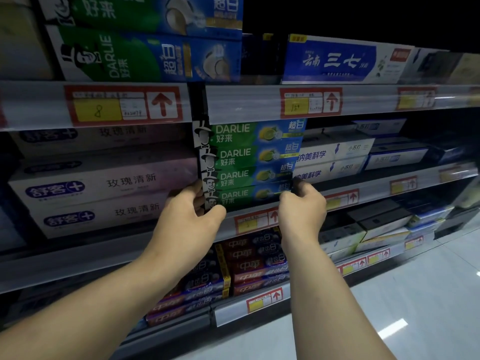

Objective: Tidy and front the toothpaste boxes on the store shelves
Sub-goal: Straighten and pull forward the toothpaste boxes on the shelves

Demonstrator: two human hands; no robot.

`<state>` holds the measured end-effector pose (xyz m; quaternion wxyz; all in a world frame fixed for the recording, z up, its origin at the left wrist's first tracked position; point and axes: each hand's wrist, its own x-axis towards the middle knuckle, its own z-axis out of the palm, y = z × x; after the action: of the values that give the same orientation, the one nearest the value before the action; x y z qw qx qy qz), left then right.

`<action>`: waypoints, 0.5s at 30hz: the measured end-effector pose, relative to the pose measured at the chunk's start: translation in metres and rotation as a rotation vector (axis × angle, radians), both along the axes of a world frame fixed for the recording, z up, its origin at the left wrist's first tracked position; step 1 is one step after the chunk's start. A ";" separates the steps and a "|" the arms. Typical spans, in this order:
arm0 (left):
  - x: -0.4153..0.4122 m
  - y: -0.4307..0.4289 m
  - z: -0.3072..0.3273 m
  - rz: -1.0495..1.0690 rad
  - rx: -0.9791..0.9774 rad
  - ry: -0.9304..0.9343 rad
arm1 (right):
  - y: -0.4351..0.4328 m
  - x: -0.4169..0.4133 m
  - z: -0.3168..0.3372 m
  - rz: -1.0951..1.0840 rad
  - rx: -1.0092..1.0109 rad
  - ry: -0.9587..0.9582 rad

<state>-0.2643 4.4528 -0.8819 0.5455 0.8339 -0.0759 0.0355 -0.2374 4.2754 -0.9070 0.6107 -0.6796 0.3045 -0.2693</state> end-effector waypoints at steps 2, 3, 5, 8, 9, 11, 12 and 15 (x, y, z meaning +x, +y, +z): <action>0.000 0.000 0.000 0.005 0.021 0.009 | 0.001 0.001 0.001 0.046 -0.006 -0.002; -0.001 -0.001 0.000 0.005 0.028 0.025 | 0.001 0.002 0.001 0.063 -0.018 0.004; -0.001 -0.002 -0.002 0.005 0.034 0.062 | 0.000 0.002 0.004 0.093 -0.036 0.031; 0.000 -0.002 -0.003 0.015 0.008 0.101 | 0.001 0.002 0.009 0.146 -0.067 0.076; 0.001 -0.002 -0.005 0.012 0.007 0.104 | 0.002 0.002 0.010 0.162 -0.080 0.088; 0.002 0.000 -0.005 0.015 0.005 0.109 | 0.003 0.001 0.013 0.179 -0.094 0.106; 0.002 0.000 -0.004 0.014 0.007 0.105 | 0.003 0.001 0.014 0.180 -0.088 0.112; 0.003 0.001 -0.005 0.009 0.011 0.123 | 0.001 0.000 0.016 0.169 -0.062 0.105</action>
<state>-0.2616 4.4543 -0.8871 0.5446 0.8377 -0.0386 -0.0136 -0.2371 4.2765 -0.8910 0.5932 -0.7344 0.2693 -0.1902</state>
